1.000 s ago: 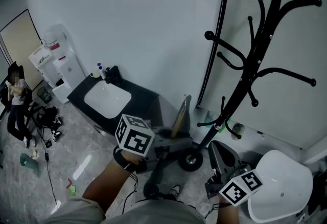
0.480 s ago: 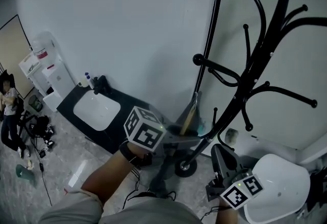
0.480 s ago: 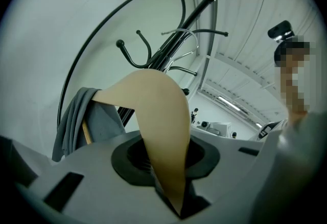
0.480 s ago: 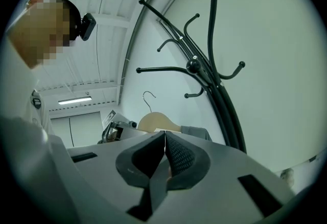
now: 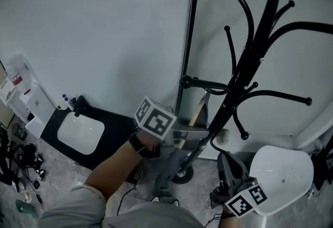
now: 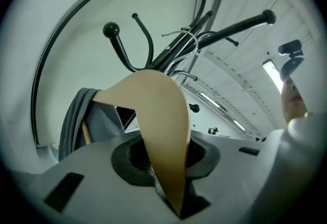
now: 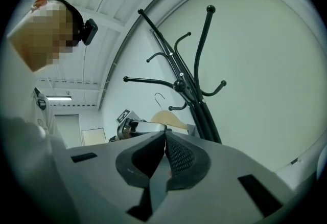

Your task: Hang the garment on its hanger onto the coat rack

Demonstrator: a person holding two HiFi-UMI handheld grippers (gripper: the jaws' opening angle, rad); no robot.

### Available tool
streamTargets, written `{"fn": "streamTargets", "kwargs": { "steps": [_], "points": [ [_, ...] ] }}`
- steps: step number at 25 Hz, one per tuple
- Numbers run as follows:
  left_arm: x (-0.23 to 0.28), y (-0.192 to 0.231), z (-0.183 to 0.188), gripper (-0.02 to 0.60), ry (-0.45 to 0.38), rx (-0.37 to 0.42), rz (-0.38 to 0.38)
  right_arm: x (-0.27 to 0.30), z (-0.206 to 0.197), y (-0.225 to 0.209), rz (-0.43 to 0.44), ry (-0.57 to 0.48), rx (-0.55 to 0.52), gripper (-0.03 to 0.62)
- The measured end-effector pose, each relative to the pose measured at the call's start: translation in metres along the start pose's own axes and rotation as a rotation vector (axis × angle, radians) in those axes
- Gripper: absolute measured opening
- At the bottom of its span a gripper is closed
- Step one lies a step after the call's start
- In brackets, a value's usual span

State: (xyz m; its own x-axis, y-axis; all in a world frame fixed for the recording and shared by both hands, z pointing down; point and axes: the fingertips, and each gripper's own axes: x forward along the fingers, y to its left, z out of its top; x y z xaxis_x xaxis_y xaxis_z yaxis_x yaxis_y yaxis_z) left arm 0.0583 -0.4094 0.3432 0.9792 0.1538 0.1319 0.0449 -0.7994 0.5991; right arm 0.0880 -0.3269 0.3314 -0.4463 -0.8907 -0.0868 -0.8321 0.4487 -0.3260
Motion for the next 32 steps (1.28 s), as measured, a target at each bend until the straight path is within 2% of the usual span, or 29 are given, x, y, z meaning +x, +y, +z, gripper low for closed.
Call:
{"fn": "streamTargets", "kwargs": {
  "steps": [4, 7, 16, 23, 26, 27, 29, 32],
  "points": [
    [0.013, 0.012, 0.006, 0.097, 0.022, -0.037, -0.069, -0.003, 0.002, -0.006, -0.059, -0.024, -0.004, 0.015],
    [0.022, 0.025, 0.005, 0.097, 0.038, -0.064, -0.092, -0.003, 0.002, -0.010, -0.094, -0.040, -0.004, 0.015],
    [0.035, 0.062, -0.010, 0.097, 0.059, -0.123, -0.099, 0.004, -0.003, -0.023, -0.155, -0.044, 0.000, 0.015],
    [0.040, 0.074, -0.018, 0.098, 0.055, -0.135, -0.104, 0.017, -0.012, -0.026, -0.154, -0.024, 0.011, 0.015],
    [0.039, 0.075, -0.016, 0.104, 0.043, -0.118, -0.102, 0.022, -0.015, -0.025, -0.142, -0.012, 0.014, 0.015],
    [0.038, 0.075, -0.015, 0.116, 0.042, -0.108, -0.099, 0.023, -0.016, -0.025, -0.136, -0.009, 0.014, 0.015],
    [0.036, 0.075, -0.015, 0.188, 0.046, -0.089, -0.082, 0.026, -0.017, -0.023, -0.123, -0.006, 0.013, 0.015],
    [0.033, 0.078, -0.014, 0.223, 0.050, -0.078, -0.054, 0.030, -0.017, -0.021, -0.102, -0.004, 0.014, 0.015]
  ]
}}
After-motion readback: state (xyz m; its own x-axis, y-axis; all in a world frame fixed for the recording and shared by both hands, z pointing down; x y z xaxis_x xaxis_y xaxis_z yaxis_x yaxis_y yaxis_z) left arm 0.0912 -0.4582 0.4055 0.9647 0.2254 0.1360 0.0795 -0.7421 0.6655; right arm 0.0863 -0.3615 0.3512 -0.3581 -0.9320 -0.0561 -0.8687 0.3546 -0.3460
